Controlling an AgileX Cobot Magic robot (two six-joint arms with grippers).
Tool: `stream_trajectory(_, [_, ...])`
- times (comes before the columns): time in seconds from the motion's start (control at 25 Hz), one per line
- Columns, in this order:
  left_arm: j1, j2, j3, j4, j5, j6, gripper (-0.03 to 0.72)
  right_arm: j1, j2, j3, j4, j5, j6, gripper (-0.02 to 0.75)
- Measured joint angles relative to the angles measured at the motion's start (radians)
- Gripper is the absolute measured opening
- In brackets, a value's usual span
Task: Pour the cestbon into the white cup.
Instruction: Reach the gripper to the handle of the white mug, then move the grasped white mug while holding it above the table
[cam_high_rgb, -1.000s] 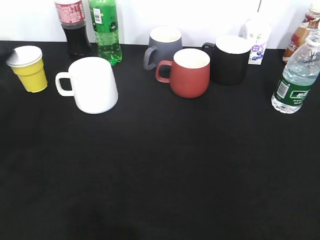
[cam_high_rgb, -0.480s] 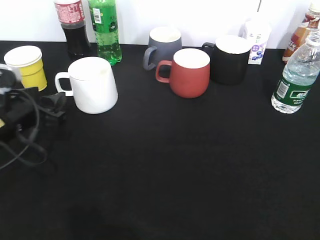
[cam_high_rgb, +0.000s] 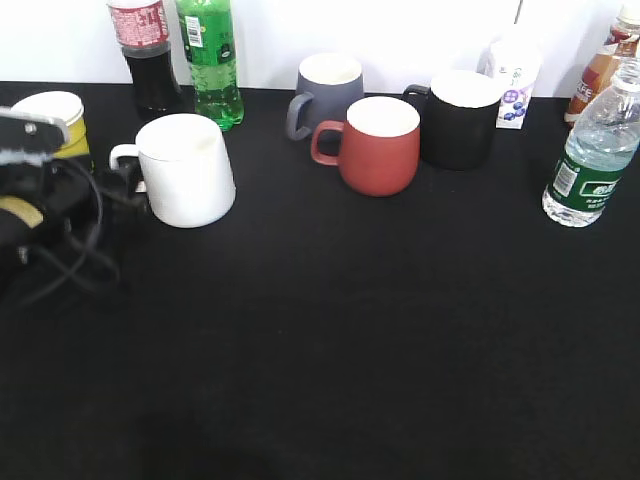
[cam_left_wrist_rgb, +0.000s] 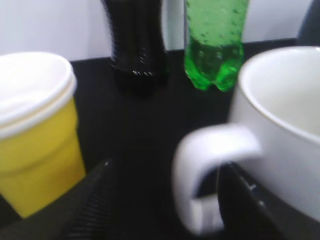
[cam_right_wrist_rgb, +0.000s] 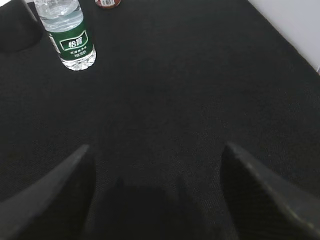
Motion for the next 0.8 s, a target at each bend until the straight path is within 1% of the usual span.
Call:
stream_trajectory(0.04, [0.018,0.000,-0.021,0.007,0.017,0.000,0.487,0.000,0.000,0.000,0.000,0.000,0.000,0.592])
stream_trajectory(0.08, [0.040,0.009,-0.042,0.047,0.034,0.000,0.470,0.000,0.000,0.000,0.000,0.000,0.000,0.592])
stream_trajectory(0.12, [0.065,0.031,-0.073,0.135,0.038,-0.004,0.439,0.000,0.000,0.000,0.000,0.000,0.000,0.592])
stream_trajectory(0.16, [0.075,0.062,-0.108,0.224,0.038,-0.032,0.405,0.000,0.000,0.000,0.000,0.000,0.000,0.592])
stream_trajectory(0.2, [0.079,0.098,-0.143,0.263,0.038,-0.057,0.362,0.000,0.000,0.000,0.000,0.000,0.000,0.592])
stream_trajectory(0.28, [0.080,0.153,-0.191,0.288,0.001,-0.074,0.267,0.000,0.000,0.000,0.000,0.000,0.000,0.592])
stream_trajectory(0.36, [0.080,0.170,-0.201,0.302,-0.025,-0.076,0.181,0.000,0.000,0.000,0.000,0.000,0.000,0.592])
stream_trajectory(0.44, [0.082,0.172,-0.203,0.319,-0.033,-0.089,0.068,0.000,0.000,0.000,0.000,0.000,0.000,0.592])
stream_trajectory(0.52, [0.083,0.172,-0.177,0.372,-0.072,-0.140,0.055,0.000,0.000,0.000,0.000,0.000,0.000,0.592])
stream_trajectory(0.6, [0.082,0.149,-0.096,0.411,-0.161,-0.147,0.051,0.000,0.000,0.000,0.000,0.000,0.000,0.592])
stream_trajectory(0.68, [0.067,0.065,-0.021,0.425,-0.165,-0.145,0.051,0.000,0.000,0.000,0.000,0.000,0.000,0.592])
stream_trajectory(0.72, [0.051,0.011,0.007,0.437,-0.171,-0.145,0.050,0.000,0.000,0.000,0.000,0.000,0.000,0.592])
stream_trajectory(0.8, [-0.005,-0.107,0.047,0.477,-0.180,-0.145,0.050,0.000,0.000,0.000,0.000,0.000,0.000,0.592])
